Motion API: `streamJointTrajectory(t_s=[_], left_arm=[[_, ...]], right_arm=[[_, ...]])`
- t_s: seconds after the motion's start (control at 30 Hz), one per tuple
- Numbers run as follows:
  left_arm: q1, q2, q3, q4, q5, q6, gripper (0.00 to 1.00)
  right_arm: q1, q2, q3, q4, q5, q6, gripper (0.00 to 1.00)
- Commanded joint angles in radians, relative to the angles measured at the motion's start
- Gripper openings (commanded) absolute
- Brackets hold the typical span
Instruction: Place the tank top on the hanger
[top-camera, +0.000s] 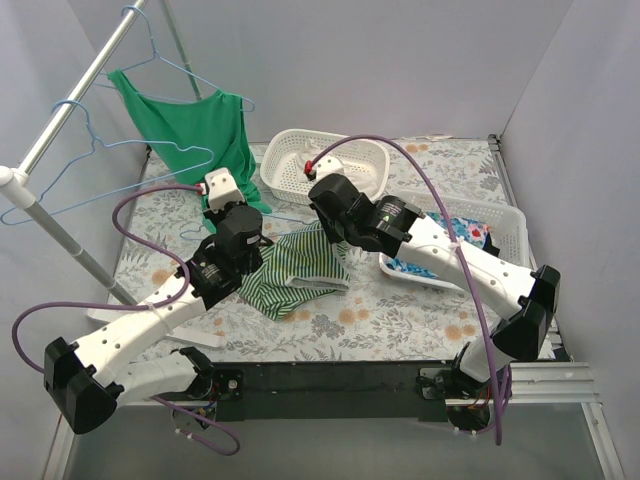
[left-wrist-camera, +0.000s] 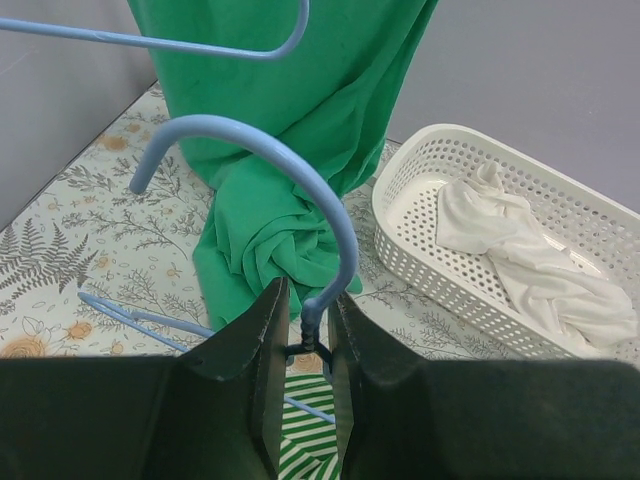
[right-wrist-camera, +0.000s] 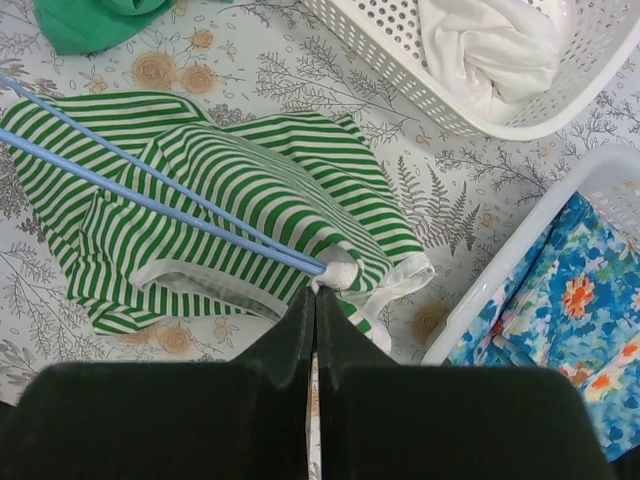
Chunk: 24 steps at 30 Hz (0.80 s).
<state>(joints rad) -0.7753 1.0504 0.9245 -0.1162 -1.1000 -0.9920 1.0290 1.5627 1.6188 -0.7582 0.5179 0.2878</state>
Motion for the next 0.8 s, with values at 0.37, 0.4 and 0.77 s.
streamJointTrajectory(t_s=[0.37, 0.4, 0.77], left_arm=[[-0.065, -0.073, -0.046, 0.047, 0.005, -0.02, 0.0], [-0.067, -0.075, -0.047, 0.047, 0.008, -0.026, 0.0], [-0.073, 0.033, 0.03, 0.11, -0.037, -0.008, 0.0]], right_arm=[[-0.07, 0.06, 0.201, -0.035, 0.01, -0.073, 0.01], [-0.07, 0.062, 0.205, -0.035, -0.01, -0.07, 0.01], [-0.041, 0.059, 0.263, -0.03, -0.193, -0.003, 0.01]])
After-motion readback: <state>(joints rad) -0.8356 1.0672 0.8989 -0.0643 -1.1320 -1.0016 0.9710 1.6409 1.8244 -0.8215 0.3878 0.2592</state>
